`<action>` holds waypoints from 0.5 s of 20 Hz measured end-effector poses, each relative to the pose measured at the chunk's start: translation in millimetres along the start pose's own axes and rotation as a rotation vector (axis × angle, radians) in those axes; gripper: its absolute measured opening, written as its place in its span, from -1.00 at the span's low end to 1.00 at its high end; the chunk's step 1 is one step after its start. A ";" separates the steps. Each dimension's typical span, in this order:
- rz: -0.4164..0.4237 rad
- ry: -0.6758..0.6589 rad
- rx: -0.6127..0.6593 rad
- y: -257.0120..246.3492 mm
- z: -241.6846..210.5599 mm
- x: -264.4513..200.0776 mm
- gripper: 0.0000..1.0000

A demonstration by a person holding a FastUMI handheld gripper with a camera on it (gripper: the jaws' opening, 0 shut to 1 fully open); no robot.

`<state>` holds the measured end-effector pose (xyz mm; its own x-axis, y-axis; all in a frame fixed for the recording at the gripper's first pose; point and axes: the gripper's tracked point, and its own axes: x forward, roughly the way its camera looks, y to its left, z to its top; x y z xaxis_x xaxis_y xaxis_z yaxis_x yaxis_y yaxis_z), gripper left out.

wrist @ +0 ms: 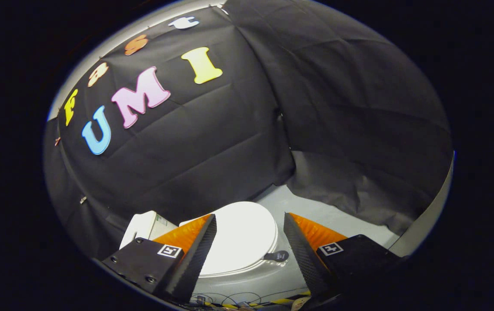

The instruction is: Open the toilet lid.

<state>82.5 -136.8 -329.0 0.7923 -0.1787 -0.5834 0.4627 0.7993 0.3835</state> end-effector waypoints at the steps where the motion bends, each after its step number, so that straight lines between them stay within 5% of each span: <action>1: -0.008 0.018 0.020 -9.1 -8.5 7.2 0.98; 10: -0.054 0.173 0.201 -62.9 -89.1 75.7 0.97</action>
<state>78.0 -149.5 -461.0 0.6925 -0.1038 -0.7139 0.5861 0.6580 0.4728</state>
